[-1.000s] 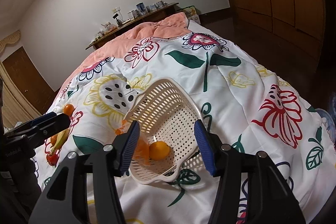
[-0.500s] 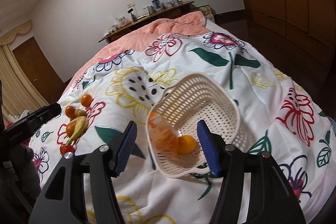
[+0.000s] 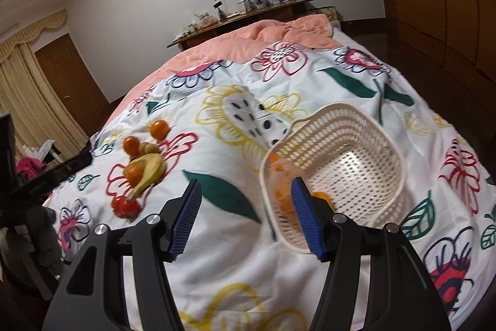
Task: Organize fruits
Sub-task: 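Move the left gripper to a red tomato and close on it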
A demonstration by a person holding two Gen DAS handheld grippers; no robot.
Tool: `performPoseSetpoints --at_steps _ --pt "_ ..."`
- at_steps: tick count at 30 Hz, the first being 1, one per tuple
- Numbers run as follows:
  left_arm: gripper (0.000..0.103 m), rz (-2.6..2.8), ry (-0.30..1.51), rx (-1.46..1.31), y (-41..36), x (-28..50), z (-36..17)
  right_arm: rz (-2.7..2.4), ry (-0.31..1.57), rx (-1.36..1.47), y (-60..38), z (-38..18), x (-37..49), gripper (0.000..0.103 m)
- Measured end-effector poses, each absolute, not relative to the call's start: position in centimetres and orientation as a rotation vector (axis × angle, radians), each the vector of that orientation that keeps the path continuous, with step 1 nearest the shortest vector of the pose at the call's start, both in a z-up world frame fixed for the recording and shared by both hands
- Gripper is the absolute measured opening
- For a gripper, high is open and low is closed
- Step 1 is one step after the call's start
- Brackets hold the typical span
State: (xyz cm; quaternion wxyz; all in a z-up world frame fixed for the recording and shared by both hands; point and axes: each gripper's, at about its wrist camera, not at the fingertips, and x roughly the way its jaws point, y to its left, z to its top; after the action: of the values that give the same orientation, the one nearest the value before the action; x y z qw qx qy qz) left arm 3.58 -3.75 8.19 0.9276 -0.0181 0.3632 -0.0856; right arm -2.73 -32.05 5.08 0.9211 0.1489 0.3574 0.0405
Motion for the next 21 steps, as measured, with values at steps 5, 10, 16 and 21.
performPoseSetpoints --at_steps 5,10,16,21 --pt "0.093 -0.158 0.768 -0.054 -2.4 3.6 7.1 0.106 0.742 0.277 -30.5 5.3 -2.7 0.060" --pt "0.093 -0.140 0.781 -0.071 -1.4 4.0 6.5 0.122 0.756 0.252 -29.5 5.2 -2.4 0.060" --pt "0.093 -0.135 0.820 -0.070 -0.8 4.6 5.4 0.146 0.777 0.242 -28.4 4.7 -2.1 0.060" --pt "0.093 -0.160 0.836 -0.039 -1.5 4.6 4.8 0.156 0.788 0.244 -28.2 4.3 -2.1 0.060"
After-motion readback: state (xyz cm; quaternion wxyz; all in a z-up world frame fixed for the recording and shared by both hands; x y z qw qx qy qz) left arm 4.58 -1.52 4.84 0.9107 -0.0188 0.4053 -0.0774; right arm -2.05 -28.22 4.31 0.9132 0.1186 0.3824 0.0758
